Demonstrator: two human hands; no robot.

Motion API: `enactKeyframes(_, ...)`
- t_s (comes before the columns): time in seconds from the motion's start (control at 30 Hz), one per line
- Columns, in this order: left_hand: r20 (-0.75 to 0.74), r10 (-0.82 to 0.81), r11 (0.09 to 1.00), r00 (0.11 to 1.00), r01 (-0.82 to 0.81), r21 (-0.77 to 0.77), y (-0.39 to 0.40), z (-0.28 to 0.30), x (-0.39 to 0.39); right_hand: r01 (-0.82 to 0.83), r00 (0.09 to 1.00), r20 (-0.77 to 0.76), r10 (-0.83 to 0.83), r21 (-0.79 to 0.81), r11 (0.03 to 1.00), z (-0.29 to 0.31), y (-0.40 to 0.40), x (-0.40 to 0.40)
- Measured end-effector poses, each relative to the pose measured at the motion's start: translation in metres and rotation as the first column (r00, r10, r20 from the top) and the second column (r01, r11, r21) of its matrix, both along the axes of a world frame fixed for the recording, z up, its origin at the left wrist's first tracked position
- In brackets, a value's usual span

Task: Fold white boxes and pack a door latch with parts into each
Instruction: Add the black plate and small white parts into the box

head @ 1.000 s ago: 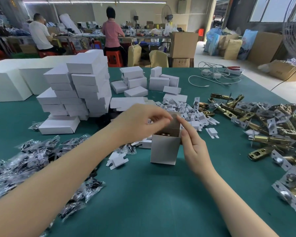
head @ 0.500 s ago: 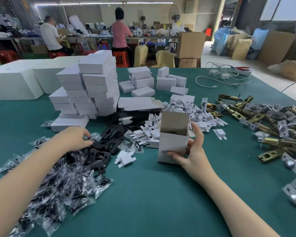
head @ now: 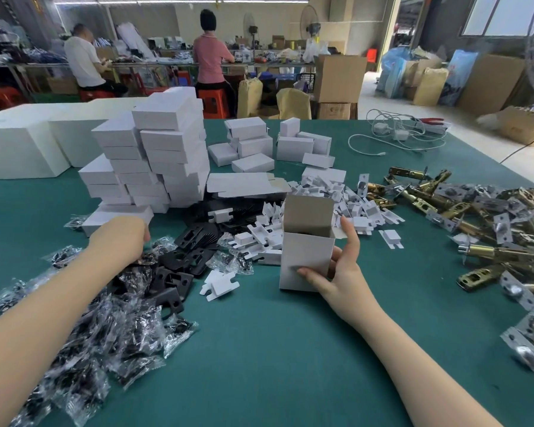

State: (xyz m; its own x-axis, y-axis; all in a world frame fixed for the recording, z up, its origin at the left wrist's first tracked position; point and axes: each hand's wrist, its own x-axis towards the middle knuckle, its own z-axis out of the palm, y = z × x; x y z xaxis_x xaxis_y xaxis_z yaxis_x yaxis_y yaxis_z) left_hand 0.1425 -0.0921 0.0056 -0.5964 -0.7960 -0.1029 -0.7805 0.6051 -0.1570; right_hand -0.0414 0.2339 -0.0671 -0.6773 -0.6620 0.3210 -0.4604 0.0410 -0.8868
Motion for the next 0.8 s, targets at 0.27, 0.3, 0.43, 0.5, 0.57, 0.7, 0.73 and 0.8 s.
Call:
enactKeyframes(0.27,-0.248,-0.105,0.993,0.963,0.117,0.035,0.003,-0.009,0.001,0.014,1.000,-0.003,-0.014,0.004,1.000,-0.001,0.000,0.000)
enactKeyframes(0.3,-0.217,-0.112,0.991,0.970,0.125,0.050,0.004,-0.009,0.001,0.017,1.000,-0.006,-0.017,0.003,1.000,-0.001,0.000,0.000)
enactKeyframes(0.43,-0.159,-0.100,0.995,0.982,0.100,-0.009,0.002,-0.005,0.004,0.023,1.000,-0.011,-0.023,0.009,1.000,-0.002,0.000,0.000)
enactKeyframes(0.5,-0.166,-0.089,0.990,0.982,0.070,-0.122,0.007,0.000,0.004,0.025,1.000,-0.015,-0.025,0.012,1.000,-0.002,0.000,0.001)
enactKeyframes(0.57,-0.225,-0.115,0.968,0.967,0.058,-0.245,0.022,0.010,0.002,0.026,1.000,-0.015,-0.026,0.011,1.000,-0.001,-0.001,0.000)
enactKeyframes(0.7,-0.345,-0.308,0.949,0.887,0.259,-0.180,0.066,0.034,-0.011,0.026,0.999,-0.022,-0.026,0.002,1.000,0.000,-0.001,0.001)
enactKeyframes(0.73,-0.425,-0.360,0.931,0.831,0.348,-0.108,0.079,0.040,-0.014,0.025,0.999,-0.029,-0.025,-0.001,1.000,0.000,-0.001,0.001)
enactKeyframes(0.8,-0.588,-0.416,0.869,0.694,0.493,-0.032,0.105,0.051,-0.020,0.022,0.999,-0.043,-0.022,-0.004,1.000,-0.001,0.001,0.003)
